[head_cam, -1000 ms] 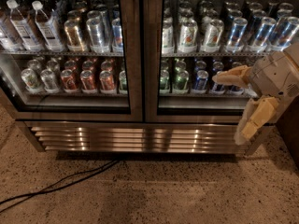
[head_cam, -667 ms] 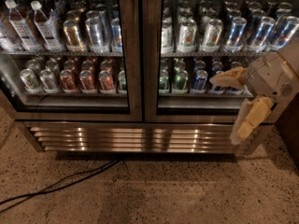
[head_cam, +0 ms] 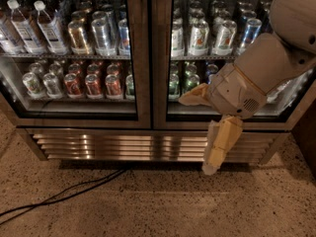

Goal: Open left fridge door

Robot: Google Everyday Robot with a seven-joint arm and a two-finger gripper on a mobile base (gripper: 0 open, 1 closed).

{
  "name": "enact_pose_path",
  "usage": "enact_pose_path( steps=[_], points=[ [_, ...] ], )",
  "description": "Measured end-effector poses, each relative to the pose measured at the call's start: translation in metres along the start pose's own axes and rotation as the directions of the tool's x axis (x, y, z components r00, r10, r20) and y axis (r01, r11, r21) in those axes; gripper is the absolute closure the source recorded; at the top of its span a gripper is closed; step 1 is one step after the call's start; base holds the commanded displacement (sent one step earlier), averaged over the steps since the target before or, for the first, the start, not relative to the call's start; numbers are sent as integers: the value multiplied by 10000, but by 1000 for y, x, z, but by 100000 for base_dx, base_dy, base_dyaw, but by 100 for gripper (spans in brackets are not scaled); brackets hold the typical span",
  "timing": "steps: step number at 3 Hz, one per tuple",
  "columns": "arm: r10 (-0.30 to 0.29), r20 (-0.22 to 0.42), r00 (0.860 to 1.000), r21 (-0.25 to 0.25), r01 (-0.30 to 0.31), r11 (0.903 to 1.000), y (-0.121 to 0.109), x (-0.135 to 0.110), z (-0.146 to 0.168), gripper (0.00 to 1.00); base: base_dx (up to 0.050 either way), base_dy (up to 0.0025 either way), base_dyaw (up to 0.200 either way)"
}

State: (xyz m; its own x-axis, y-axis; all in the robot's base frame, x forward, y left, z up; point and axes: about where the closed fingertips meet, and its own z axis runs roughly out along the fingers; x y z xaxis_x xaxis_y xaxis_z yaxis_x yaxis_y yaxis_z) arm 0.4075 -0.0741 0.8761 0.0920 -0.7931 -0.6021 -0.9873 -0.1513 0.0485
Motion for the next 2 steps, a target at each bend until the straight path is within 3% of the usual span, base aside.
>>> enact_pose_path(
  steps=[1,2],
  points=[
    [-9,-3,10000,9,9,10000,0,-1,1,0,0,0,0],
    [705,1144,9909,797,-799,9936,3,4,-1,0,0,0,0]
  ],
)
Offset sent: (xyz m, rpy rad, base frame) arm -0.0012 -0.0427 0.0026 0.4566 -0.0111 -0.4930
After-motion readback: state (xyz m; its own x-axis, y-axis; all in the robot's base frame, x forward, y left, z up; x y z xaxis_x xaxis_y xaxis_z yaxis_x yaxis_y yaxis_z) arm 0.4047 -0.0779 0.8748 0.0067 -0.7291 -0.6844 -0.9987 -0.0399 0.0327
